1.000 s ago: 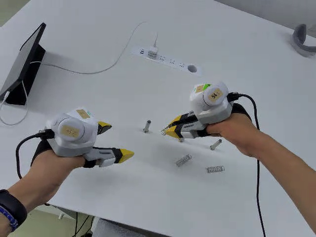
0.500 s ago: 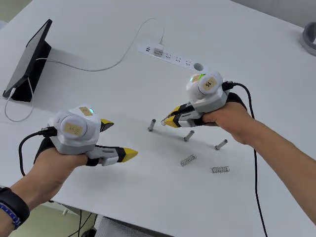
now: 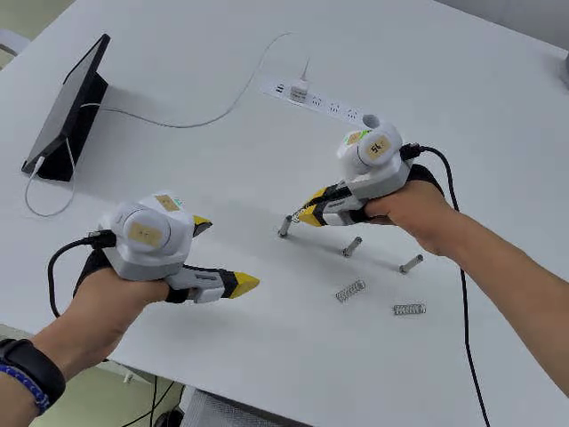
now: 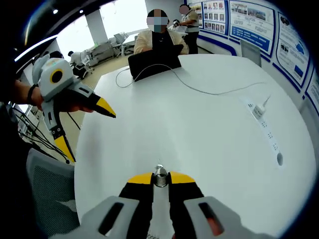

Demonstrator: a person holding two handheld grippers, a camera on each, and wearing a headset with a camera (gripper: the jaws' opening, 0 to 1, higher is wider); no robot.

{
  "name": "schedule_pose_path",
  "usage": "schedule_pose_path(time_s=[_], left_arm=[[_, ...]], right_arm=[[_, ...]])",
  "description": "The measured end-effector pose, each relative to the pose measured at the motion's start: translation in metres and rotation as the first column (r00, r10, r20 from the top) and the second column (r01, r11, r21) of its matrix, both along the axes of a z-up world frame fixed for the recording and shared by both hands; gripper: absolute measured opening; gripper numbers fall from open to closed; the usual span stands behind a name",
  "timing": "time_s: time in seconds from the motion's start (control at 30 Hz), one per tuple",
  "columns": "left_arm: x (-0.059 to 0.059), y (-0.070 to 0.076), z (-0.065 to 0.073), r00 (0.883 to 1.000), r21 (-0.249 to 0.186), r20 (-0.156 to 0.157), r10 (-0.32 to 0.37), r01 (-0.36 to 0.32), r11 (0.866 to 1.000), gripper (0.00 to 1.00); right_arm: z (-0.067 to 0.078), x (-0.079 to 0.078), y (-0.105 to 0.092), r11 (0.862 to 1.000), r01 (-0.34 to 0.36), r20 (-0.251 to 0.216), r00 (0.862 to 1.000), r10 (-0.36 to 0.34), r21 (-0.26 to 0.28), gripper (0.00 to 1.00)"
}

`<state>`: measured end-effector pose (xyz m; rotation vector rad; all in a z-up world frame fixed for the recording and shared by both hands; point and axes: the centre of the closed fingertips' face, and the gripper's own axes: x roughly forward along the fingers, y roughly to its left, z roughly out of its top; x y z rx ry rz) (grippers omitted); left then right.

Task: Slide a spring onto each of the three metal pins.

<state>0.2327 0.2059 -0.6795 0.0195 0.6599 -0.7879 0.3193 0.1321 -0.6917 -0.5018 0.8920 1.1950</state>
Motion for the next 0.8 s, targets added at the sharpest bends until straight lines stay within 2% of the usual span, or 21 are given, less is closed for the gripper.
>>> schedule_pose_path(time_s=[0.27, 0.8], left_arm=[[-0.001, 0.001, -0.002, 1.0, -0.004, -0.007, 0.006, -0.006, 1.0, 0.73], [0.001, 0.004, -0.006, 1.0, -0.005, -0.01, 0.009, -0.009, 1.0, 0.73]], right_arm=[[-0.001, 0.001, 0.004, 1.0, -0.021, 0.006, 1.0, 0.021, -0.007, 0.12], [-0.011, 0.0, 0.015, 0.996, -0.075, 0.013, 0.997, 0.076, -0.045, 0.13]])
